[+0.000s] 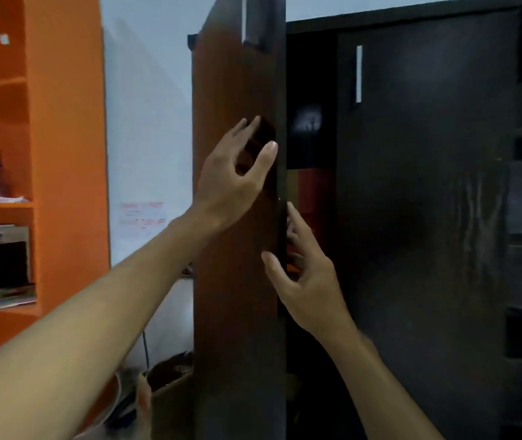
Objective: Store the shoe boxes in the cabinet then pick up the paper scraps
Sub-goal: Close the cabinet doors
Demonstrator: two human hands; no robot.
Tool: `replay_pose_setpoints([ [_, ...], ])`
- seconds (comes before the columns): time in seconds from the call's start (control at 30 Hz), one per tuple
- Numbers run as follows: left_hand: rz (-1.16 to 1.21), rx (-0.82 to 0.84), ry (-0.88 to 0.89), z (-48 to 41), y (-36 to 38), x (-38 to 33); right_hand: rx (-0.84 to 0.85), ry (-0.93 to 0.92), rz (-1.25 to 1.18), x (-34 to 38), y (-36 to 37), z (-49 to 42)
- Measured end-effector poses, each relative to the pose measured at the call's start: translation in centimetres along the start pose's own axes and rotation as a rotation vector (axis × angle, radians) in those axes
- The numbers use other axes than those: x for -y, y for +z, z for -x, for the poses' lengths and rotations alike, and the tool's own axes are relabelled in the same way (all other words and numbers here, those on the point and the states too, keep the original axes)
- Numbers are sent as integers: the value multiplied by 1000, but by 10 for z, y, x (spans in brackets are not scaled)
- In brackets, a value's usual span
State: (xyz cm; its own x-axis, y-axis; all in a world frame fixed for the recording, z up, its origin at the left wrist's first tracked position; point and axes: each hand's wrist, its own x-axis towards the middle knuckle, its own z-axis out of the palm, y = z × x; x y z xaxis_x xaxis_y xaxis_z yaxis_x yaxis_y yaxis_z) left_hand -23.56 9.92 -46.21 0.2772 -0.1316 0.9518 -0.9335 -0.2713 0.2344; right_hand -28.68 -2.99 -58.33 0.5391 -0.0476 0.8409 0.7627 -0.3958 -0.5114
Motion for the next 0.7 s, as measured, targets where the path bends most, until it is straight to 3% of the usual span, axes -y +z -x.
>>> replay_pose_setpoints([
  [0.13, -101, 284, 15, -1, 36, 30, -107, 70, 231, -31, -40, 5],
  [0.23, -217, 377, 56, -3, 55, 52, -140, 131, 502, -48, -49, 1],
  [0.37, -308, 378, 82, -11, 73, 74, -288, -58, 1039, -64, -48, -13],
  [0.43, -367, 409, 74, -16, 79, 81, -308, -116, 1165, -73, -49, -22],
  [0.5, -447, 441, 58, -21, 86, 88, -262, -105, 1296, -80, -51, -30],
  [0.7, -546, 636, -26, -31, 105, 119, 114, 228, 1479, -101, -58, -53],
])
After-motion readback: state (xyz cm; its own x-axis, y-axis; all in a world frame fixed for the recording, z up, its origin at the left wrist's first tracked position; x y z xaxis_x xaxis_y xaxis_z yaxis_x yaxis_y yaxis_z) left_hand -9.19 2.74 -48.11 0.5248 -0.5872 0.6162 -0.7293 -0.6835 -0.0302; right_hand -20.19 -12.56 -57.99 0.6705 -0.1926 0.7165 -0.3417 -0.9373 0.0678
